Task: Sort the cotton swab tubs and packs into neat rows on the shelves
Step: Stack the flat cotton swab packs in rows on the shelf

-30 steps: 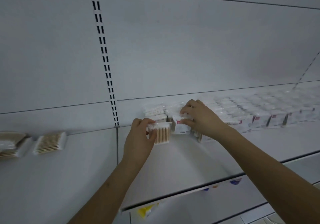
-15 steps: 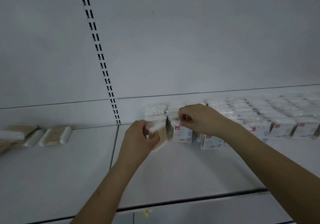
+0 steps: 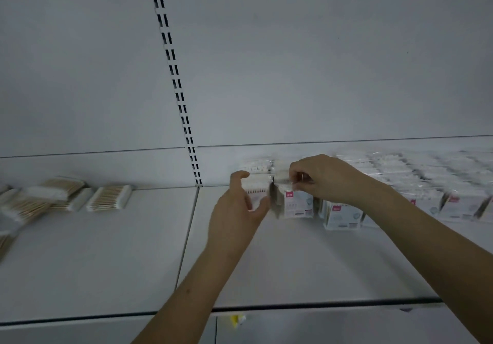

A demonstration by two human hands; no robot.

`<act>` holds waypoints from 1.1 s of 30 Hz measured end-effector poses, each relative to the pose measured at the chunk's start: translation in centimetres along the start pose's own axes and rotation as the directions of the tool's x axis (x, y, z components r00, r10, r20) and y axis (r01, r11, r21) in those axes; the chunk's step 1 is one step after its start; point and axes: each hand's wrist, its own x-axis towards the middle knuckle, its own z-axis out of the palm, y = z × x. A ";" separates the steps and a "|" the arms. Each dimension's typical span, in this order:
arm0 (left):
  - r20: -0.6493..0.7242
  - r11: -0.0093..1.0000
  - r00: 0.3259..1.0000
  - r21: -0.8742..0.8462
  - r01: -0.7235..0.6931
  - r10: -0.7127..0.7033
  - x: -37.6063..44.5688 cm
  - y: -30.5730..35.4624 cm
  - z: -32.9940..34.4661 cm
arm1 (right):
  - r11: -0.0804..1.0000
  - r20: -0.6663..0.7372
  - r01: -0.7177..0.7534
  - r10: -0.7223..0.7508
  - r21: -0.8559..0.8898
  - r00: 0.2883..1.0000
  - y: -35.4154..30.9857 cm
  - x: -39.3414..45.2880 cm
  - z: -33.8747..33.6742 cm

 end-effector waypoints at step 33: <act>-0.282 0.951 0.957 0.270 0.150 -0.071 -5.7 -22.4 -25.0 | 0.948 -0.265 0.251 -0.195 0.198 0.944 -28.9 20.2 9.2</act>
